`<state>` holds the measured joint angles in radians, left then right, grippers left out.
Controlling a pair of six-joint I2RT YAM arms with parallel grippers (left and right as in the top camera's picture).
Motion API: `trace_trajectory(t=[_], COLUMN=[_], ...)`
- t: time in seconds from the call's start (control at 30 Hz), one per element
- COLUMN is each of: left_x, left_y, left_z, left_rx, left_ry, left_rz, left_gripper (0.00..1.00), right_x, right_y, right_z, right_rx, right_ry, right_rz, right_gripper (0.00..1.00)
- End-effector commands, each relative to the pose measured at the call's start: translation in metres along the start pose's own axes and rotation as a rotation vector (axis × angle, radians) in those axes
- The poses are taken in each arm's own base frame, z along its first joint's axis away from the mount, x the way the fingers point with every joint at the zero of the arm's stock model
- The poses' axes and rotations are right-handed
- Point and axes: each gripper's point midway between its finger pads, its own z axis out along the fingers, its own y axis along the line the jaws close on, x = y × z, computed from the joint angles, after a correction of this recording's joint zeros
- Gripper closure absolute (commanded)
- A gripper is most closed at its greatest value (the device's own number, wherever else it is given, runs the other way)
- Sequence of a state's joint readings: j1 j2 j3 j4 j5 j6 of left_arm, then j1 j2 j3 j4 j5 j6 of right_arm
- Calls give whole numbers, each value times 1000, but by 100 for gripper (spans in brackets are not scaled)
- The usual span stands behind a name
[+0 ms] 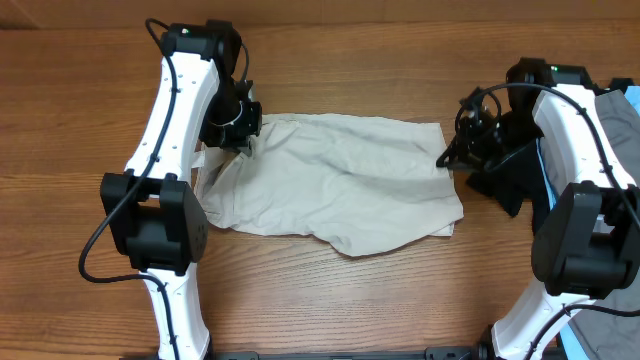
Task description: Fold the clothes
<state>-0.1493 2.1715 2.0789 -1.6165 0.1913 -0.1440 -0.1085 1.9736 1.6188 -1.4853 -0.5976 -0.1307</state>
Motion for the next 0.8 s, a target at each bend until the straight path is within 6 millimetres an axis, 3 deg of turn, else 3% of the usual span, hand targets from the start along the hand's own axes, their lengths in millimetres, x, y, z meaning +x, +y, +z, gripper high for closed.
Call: trace_trajectory(t=[0.0, 0.13, 0.2, 0.47, 0.63, 0.77], left_x=[21, 40, 53, 86, 86, 61], left_y=[-24, -35, -32, -4, 3, 27], left_z=[9, 44, 73, 158, 180, 183], left_rx=[12, -31, -68, -100, -92, -228], left_ry=[80, 167, 218, 302, 268, 147], left_rz=[15, 48, 46, -27, -32, -72], left_gripper=[96, 96, 96, 96, 96, 96], right_x=[21, 52, 64, 73, 69, 50], right_y=[-4, -27, -43, -67, -71, -83], right_z=[9, 41, 55, 96, 112, 110], right_rx=[12, 95, 204, 410, 421, 486], right_ry=[59, 174, 208, 180, 149, 52], right_rz=[86, 168, 215, 269, 228, 244], right_gripper=[96, 96, 96, 96, 96, 96])
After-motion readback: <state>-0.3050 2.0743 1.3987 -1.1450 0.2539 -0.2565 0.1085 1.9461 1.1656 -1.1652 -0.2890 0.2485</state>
